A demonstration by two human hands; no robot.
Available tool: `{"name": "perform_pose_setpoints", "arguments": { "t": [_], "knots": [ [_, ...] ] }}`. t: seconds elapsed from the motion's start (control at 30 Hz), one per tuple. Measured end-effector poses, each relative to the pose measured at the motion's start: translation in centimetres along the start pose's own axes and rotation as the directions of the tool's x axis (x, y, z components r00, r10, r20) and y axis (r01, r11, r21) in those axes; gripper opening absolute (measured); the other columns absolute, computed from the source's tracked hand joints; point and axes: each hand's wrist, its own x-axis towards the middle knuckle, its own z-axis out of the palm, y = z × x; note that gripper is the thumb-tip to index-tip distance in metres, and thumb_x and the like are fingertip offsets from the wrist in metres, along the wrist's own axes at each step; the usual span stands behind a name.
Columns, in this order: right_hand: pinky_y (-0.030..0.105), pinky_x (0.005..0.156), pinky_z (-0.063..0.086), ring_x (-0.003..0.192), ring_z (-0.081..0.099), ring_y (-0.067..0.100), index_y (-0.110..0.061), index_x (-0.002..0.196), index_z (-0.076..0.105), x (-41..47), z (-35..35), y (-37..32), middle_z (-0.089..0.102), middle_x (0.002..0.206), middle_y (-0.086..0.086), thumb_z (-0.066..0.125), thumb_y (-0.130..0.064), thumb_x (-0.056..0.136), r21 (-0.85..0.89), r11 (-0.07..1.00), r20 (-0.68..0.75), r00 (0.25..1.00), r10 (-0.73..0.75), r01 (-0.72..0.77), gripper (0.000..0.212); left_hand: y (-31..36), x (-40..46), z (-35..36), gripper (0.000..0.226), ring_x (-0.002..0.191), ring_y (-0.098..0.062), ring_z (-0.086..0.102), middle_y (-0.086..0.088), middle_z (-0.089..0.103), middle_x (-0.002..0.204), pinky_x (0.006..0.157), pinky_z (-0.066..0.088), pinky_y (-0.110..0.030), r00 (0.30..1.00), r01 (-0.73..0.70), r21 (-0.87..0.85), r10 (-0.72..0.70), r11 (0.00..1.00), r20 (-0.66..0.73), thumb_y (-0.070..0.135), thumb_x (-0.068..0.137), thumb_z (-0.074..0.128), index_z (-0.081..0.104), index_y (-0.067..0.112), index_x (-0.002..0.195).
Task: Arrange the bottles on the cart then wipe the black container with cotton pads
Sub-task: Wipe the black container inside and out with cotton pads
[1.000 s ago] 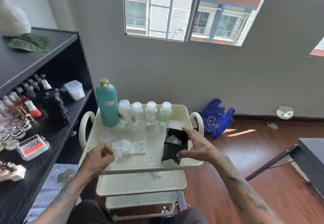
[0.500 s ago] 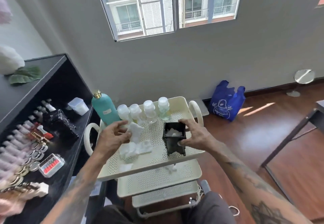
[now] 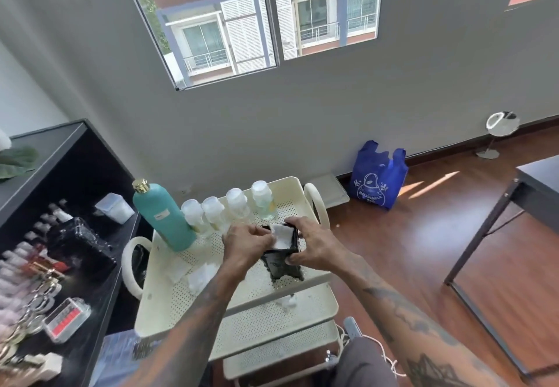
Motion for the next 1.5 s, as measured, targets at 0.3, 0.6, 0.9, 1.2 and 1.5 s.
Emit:
{"name": "perform_pose_setpoints", "arguments": {
  "t": [0.3,0.6,0.9,1.2,1.5],
  "knots": [
    [0.032,0.107,0.039,0.122,0.049,0.018,-0.022,0.147,0.033,0.0,0.0,0.4,0.047,0.137,-0.002,0.08,-0.023,0.073,0.022,1.0,-0.004,1.0,0.001,-0.001,0.087,1.2,-1.3,-1.7,0.037,0.109,-0.019,0.052,-0.002,0.059,0.123,0.092,0.051,-0.038,0.774,-0.579,0.679,0.566,0.452,0.283,0.005,0.09,0.057,0.064,0.015,0.125],
    [0.031,0.104,0.042,0.122,0.052,0.016,-0.024,0.146,0.033,0.0,0.0,0.2,0.046,0.141,-0.003,0.079,-0.025,0.071,-0.014,1.0,0.011,1.0,0.018,-0.018,0.088,2.4,0.7,-0.3,0.054,0.088,-0.015,0.058,0.0,0.065,0.121,0.083,0.053,-0.029,0.731,-0.673,0.723,-0.012,0.159,0.683,0.002,0.094,0.045,0.046,0.024,0.142],
    [0.02,0.089,0.036,0.119,0.054,0.011,-0.026,0.146,0.033,0.2,-0.3,0.5,0.045,0.141,-0.006,0.08,-0.027,0.073,-0.038,0.999,0.04,0.999,0.036,-0.034,0.087,-2.5,0.7,-8.6,0.046,0.11,-0.009,0.062,0.012,0.064,0.128,0.1,0.051,-0.035,0.807,-0.59,0.46,0.476,0.663,0.349,-0.002,0.088,0.053,0.07,0.028,0.119],
    [0.034,0.099,0.045,0.114,0.054,0.011,-0.028,0.146,0.033,0.3,-0.4,-0.1,0.046,0.142,-0.003,0.084,-0.025,0.07,-0.067,0.995,0.068,0.994,0.081,-0.076,0.091,-16.1,-0.6,-9.8,0.027,0.096,-0.014,0.064,0.0,0.071,0.111,0.085,0.052,-0.031,0.974,0.11,0.447,-0.187,0.888,0.131,0.032,0.078,0.077,0.074,0.019,0.102],
    [0.035,0.085,0.053,0.094,0.06,0.012,-0.028,0.12,0.062,0.7,2.8,-10.9,0.055,0.116,-0.007,0.063,-0.028,0.09,-0.278,0.929,-0.149,0.944,-0.294,0.245,0.03,-18.0,-0.2,-8.3,0.009,0.082,-0.013,0.067,0.009,0.072,0.089,0.079,0.056,-0.034,0.973,0.226,0.288,-0.23,0.931,-0.021,0.027,0.073,0.078,0.071,0.028,0.078]
  ]
}}
